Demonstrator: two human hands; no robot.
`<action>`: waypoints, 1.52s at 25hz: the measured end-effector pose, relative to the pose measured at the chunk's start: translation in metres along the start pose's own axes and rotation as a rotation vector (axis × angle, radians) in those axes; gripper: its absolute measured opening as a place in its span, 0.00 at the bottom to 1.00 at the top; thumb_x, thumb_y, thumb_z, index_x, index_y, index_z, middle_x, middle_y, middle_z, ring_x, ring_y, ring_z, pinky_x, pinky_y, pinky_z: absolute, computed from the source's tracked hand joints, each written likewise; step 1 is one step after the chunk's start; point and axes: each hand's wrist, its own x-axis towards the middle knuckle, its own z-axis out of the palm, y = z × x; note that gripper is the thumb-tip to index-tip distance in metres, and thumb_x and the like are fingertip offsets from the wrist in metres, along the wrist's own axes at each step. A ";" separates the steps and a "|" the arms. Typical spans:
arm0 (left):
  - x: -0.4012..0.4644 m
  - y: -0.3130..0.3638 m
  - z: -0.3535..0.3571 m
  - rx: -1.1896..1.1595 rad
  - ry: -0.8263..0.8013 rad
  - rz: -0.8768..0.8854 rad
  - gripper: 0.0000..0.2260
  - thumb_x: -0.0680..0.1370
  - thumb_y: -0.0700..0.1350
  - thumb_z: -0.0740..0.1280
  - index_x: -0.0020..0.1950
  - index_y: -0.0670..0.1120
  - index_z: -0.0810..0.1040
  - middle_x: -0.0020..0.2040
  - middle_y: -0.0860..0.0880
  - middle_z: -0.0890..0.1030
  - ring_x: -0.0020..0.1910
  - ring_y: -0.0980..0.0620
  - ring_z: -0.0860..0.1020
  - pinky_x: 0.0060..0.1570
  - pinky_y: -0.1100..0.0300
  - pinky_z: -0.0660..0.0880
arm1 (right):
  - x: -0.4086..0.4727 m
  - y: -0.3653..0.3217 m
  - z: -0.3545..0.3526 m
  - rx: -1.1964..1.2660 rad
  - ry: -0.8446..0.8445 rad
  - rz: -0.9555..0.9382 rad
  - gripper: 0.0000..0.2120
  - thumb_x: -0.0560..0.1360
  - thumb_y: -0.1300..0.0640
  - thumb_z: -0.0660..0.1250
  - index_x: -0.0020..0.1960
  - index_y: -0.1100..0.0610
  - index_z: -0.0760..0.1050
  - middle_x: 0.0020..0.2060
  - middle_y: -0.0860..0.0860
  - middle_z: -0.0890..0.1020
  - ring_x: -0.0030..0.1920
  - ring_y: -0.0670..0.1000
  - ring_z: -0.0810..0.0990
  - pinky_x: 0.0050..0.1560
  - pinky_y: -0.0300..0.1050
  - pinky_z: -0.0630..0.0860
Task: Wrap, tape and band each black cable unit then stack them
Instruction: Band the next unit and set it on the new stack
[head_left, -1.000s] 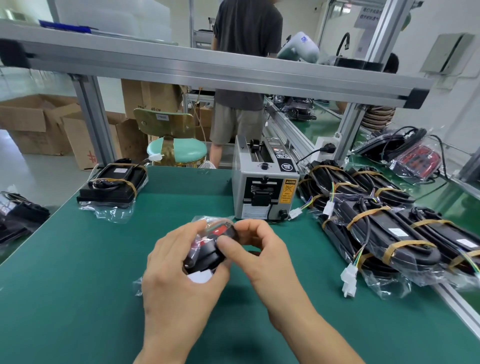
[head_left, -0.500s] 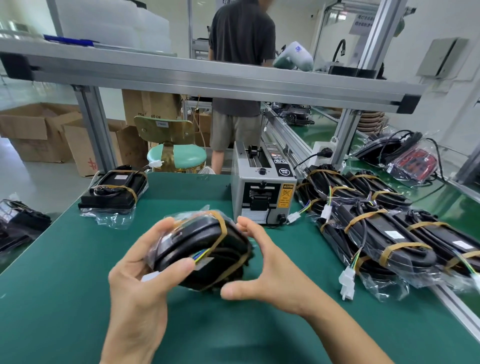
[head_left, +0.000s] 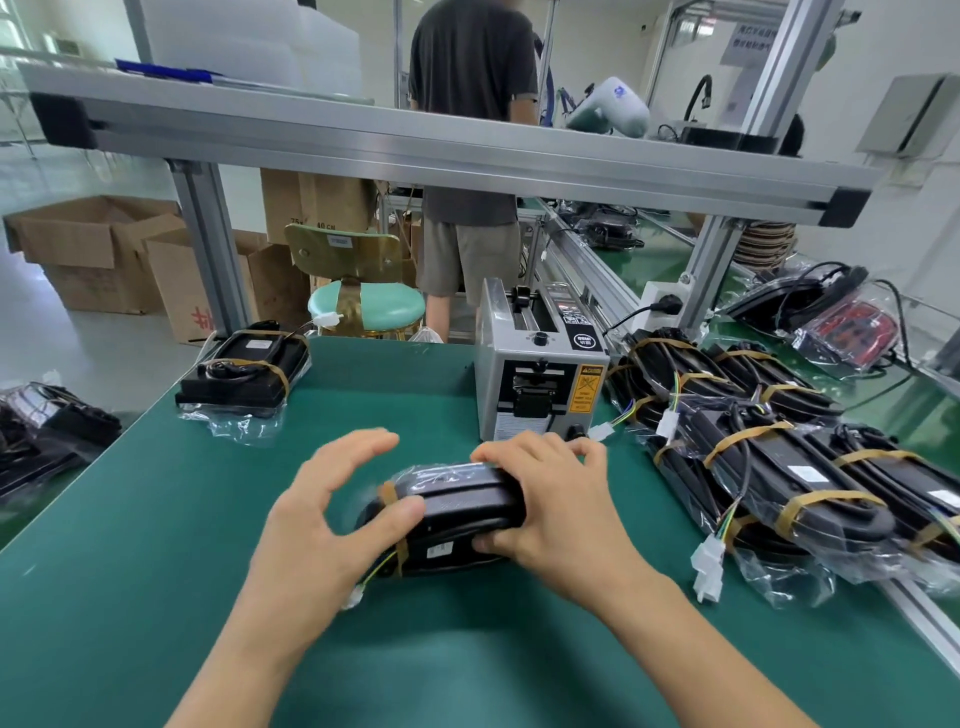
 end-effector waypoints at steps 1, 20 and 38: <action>0.002 0.002 0.002 0.018 -0.018 -0.016 0.16 0.68 0.46 0.77 0.53 0.58 0.81 0.55 0.64 0.80 0.57 0.68 0.74 0.55 0.76 0.66 | 0.000 -0.002 0.002 0.007 -0.019 -0.003 0.31 0.60 0.43 0.76 0.61 0.42 0.72 0.55 0.39 0.74 0.57 0.44 0.69 0.55 0.43 0.52; -0.008 -0.016 0.019 -0.195 0.094 -0.125 0.06 0.70 0.49 0.74 0.45 0.53 0.83 0.43 0.52 0.84 0.44 0.53 0.80 0.52 0.54 0.75 | 0.029 -0.007 0.000 0.260 -0.044 -0.205 0.08 0.77 0.54 0.67 0.44 0.56 0.82 0.41 0.48 0.81 0.43 0.50 0.79 0.46 0.51 0.75; 0.031 0.021 0.011 0.711 -0.174 0.226 0.08 0.77 0.47 0.64 0.39 0.50 0.77 0.33 0.55 0.75 0.36 0.52 0.73 0.39 0.58 0.69 | 0.029 -0.014 0.002 0.231 -0.121 -0.043 0.09 0.80 0.47 0.59 0.42 0.47 0.69 0.40 0.41 0.73 0.46 0.51 0.75 0.47 0.49 0.70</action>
